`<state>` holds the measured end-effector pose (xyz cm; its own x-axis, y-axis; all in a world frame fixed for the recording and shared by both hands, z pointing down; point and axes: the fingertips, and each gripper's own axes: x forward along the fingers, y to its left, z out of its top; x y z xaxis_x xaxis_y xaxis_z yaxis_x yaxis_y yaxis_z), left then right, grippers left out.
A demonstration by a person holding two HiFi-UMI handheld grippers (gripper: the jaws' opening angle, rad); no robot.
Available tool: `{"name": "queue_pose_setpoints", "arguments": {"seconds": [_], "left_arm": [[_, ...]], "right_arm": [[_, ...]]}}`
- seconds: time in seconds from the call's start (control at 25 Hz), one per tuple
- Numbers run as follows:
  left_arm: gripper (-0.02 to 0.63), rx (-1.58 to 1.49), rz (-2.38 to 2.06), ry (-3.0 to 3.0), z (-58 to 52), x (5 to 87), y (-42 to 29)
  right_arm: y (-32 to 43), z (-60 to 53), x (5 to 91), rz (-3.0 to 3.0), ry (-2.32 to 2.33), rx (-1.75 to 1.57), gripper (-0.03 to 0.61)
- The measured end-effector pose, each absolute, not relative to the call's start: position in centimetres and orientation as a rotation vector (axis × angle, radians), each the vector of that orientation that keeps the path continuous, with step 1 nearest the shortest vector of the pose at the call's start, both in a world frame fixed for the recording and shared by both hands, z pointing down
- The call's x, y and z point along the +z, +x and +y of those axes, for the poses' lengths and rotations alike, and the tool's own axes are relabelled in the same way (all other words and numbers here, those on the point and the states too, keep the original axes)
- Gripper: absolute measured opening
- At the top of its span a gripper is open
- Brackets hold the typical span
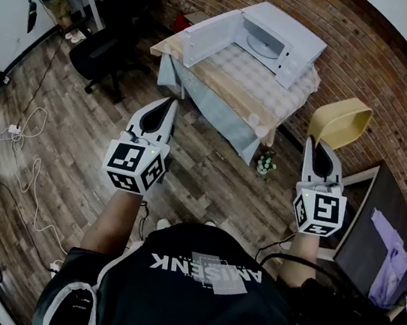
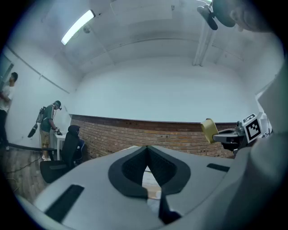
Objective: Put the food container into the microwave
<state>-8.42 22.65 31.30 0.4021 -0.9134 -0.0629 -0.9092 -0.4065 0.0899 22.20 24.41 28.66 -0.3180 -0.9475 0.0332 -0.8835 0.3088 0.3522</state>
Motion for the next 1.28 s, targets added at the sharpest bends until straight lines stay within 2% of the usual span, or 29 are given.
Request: {"name": "queue_pose_setpoints", "arguments": {"seconds": [0.76, 1.28], "left_arm": [[0.011, -0.14, -1.675, 2.61, 22.4, 31.3, -5.4], [0.011, -0.11, -1.706, 2.576, 21.4, 31.9, -0.3]], "right_arm": [[23.7, 24.0, 28.1, -2.388, 1.651, -0.418, 0.046], [28.2, 22.5, 28.6, -2.443, 1.605, -0.431, 0.044]]}}
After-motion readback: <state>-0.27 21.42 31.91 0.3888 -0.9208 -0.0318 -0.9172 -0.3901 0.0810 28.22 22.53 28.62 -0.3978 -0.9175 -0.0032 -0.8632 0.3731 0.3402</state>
